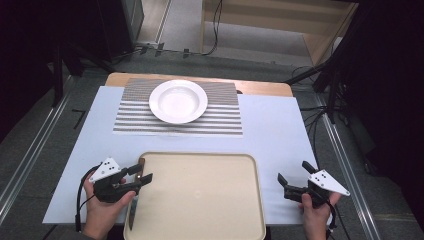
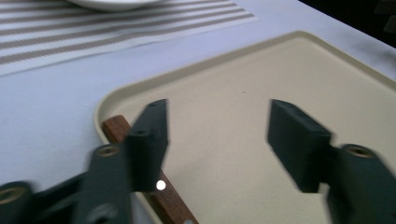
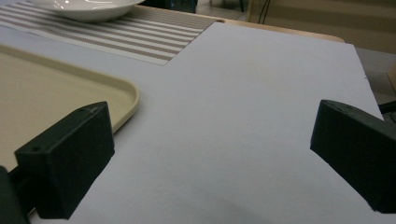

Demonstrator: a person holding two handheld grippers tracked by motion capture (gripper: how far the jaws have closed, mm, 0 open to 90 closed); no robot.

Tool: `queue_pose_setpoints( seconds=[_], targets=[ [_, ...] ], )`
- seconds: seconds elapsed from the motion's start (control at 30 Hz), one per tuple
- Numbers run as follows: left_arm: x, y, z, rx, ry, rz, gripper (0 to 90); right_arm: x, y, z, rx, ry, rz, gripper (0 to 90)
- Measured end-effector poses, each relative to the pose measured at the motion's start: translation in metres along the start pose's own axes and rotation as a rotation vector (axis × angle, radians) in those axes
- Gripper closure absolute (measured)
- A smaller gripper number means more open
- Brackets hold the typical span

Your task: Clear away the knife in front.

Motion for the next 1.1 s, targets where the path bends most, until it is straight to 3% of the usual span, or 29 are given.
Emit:
queue_pose_setpoints(
  seconds=[0.03, 0.1, 0.17, 0.27, 0.3, 0.57, 1.1],
  targets=[
    [-0.001, 0.002, 0.001, -0.014, -0.004, -0.011, 36.2, 0.000, 0.000, 0.000, 0.000, 0.000, 0.000, 0.0],
    [-0.002, 0.006, 0.001, -0.026, -0.002, -0.041, 24.4, 0.000, 0.000, 0.000, 0.000, -0.001, 0.000, 0.0],
    [-0.004, 0.010, 0.002, -0.015, -0.006, -0.064, 9.7, 0.000, 0.000, 0.000, -0.001, -0.002, 0.000, 0.0],
    [-0.005, 0.018, 0.003, 0.022, -0.021, -0.101, 2.3, 0.000, 0.000, 0.000, 0.000, -0.002, 0.000, 0.0],
    [-0.006, 0.020, 0.003, 0.012, -0.029, -0.110, 0.0, 0.000, 0.000, 0.000, 0.000, -0.002, 0.000, 0.0],
    [-0.006, 0.035, 0.010, -0.038, -0.043, -0.137, 0.0, 0.000, 0.000, -0.001, -0.001, -0.005, 0.000, 0.0],
    [-0.001, 0.063, 0.031, -0.112, -0.023, -0.168, 0.0, 0.000, 0.000, -0.001, 0.000, -0.008, -0.001, 0.0]
  ],
)
Point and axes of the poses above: each handheld gripper's, and its own axes: y roughly backward along the jaws, x roughly out of its underside, z roughly to its left, the point moved 2 cm from there along -y, roughly forward along the jaws, and after that the axes turned 13 degrees about x, right-handed, at the moved point
